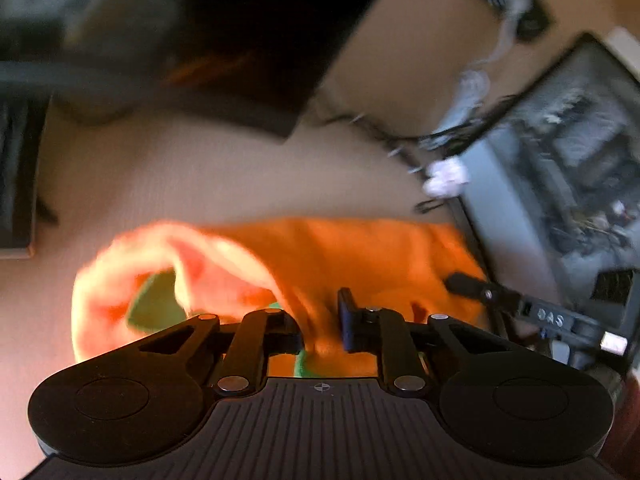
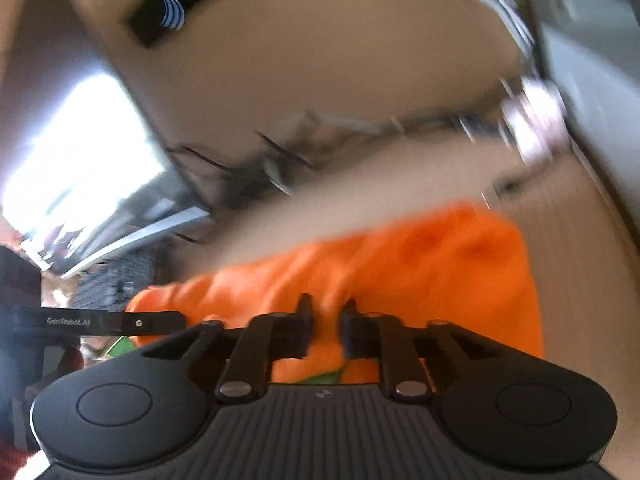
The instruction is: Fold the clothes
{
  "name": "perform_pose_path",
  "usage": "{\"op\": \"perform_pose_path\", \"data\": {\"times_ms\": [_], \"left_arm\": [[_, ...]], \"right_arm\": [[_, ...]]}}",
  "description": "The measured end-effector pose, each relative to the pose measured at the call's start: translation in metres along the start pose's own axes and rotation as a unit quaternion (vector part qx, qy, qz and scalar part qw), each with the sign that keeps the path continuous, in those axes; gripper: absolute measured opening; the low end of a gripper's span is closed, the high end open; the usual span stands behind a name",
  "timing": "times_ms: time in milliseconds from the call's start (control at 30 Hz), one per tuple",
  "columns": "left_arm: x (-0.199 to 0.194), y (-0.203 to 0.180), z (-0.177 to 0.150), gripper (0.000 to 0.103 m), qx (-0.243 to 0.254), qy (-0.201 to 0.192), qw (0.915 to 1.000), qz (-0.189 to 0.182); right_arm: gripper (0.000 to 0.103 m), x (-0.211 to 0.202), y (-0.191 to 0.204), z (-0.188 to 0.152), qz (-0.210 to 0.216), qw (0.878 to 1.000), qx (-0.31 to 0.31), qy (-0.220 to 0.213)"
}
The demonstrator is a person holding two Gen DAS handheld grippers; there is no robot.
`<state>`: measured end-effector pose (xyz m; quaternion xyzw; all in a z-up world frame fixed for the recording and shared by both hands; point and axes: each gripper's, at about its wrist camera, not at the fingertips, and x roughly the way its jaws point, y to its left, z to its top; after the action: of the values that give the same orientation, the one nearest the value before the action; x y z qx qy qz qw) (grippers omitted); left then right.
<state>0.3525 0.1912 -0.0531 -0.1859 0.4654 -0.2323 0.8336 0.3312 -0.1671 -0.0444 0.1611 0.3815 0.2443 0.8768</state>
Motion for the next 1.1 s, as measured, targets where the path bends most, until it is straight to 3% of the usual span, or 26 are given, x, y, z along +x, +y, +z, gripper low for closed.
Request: {"op": "perform_pose_path", "data": {"times_ms": [167,233,400,500,567,633,700,767,833,867,933,1033,1100], "left_arm": [[-0.039,-0.027,-0.032,0.018,0.011,0.01,0.998,-0.062],[-0.031,-0.026,-0.056,0.018,0.003,0.046,0.9967,-0.068],[0.012,-0.01,-0.112,0.02,-0.033,0.152,0.987,-0.04],[0.012,-0.004,-0.115,0.023,-0.057,0.148,0.9854,-0.062],[0.009,-0.001,-0.113,0.036,-0.074,0.138,0.9843,-0.082],[0.008,0.003,-0.112,0.062,-0.088,0.129,0.9828,-0.098],[0.012,0.006,-0.11,0.072,-0.096,0.128,0.982,-0.1],[0.017,0.009,-0.109,0.071,-0.104,0.128,0.9811,-0.101],[0.023,0.011,-0.105,0.05,-0.104,0.126,0.982,-0.096],[0.027,0.009,-0.099,0.043,-0.088,0.121,0.9856,-0.079],[0.034,0.005,-0.078,0.03,-0.047,0.102,0.9928,-0.043],[0.037,-0.005,-0.036,0.021,-0.007,0.062,0.9981,-0.004],[0.024,-0.017,-0.012,0.02,0.019,0.031,0.9993,-0.008]], "right_arm": [[0.009,-0.039,0.01,-0.009,0.013,1.0,-0.027,0.006],[0.01,-0.039,0.002,-0.027,0.002,0.999,-0.017,0.033],[0.011,-0.013,-0.012,-0.083,-0.061,0.99,-0.006,0.123],[0.016,-0.016,-0.014,-0.092,-0.057,0.991,0.014,0.119],[0.033,-0.026,-0.022,-0.086,-0.039,0.993,0.049,0.097],[0.051,-0.03,-0.028,-0.081,-0.029,0.994,0.07,0.081],[0.052,-0.024,-0.032,-0.078,-0.024,0.994,0.078,0.077],[0.052,-0.018,-0.035,-0.075,-0.019,0.993,0.086,0.073],[0.051,-0.002,-0.029,-0.076,-0.01,0.994,0.077,0.08],[0.047,0.005,-0.023,-0.077,-0.008,0.995,0.054,0.079],[0.027,0.016,-0.015,-0.07,-0.015,0.997,0.006,0.07],[0.016,0.022,-0.006,-0.05,-0.017,0.998,-0.03,0.051],[0.014,0.008,0.001,-0.037,-0.011,0.998,-0.049,0.03]]}}
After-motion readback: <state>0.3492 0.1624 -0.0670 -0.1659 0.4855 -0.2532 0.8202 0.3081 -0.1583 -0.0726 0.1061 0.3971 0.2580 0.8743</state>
